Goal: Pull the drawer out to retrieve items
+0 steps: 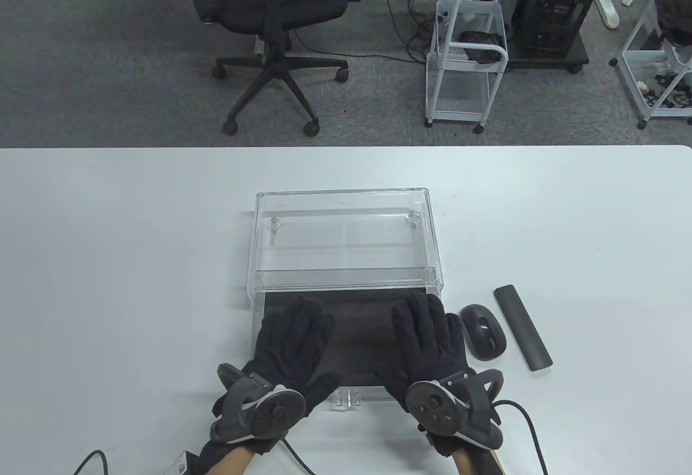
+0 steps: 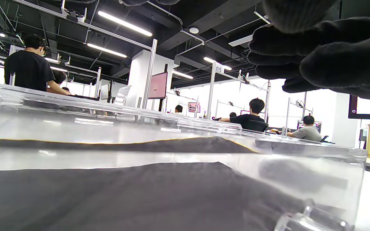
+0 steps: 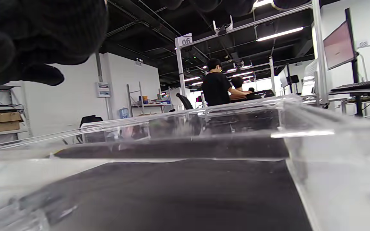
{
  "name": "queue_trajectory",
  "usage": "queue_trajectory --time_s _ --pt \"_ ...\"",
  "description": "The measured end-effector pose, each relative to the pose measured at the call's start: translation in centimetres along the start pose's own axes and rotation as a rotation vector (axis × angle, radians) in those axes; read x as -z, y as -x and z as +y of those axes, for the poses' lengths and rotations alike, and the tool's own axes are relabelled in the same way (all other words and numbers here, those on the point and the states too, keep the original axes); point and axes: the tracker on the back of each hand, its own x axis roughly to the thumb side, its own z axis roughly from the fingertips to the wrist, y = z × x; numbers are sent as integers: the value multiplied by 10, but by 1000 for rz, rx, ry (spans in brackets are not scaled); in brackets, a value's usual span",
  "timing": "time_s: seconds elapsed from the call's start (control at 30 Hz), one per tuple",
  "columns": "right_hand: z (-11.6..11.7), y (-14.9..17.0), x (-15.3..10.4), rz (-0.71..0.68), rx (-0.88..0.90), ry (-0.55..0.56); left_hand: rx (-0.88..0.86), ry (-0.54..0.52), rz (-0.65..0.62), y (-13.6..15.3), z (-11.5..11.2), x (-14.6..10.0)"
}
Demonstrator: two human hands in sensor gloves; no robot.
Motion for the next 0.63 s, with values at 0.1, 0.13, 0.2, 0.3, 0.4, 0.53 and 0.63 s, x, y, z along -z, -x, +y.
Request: queue_trajectory --time_s 0.1,0.13,0.2,0.3,0.4,0.53,0.63 --pt "2 0 0 -4 -7 -5 -1 2 1 0 0 0" --pt "2 1 0 -5 0 -5 0 2 1 0 0 0" --pt "1 1 -1 -10 10 -1 -1 2 2 0 0 0" --pt "2 2 -1 -10 13 -4 -5 2 2 0 0 0" --pt "2 1 -1 -12 23 -10 -11 -1 5 1 -1 0" --pt "1 1 -1 -15 20 -21 -17 3 6 1 -1 0" --pt "2 0 -1 -15 14 -25 -15 2 8 1 -1 0"
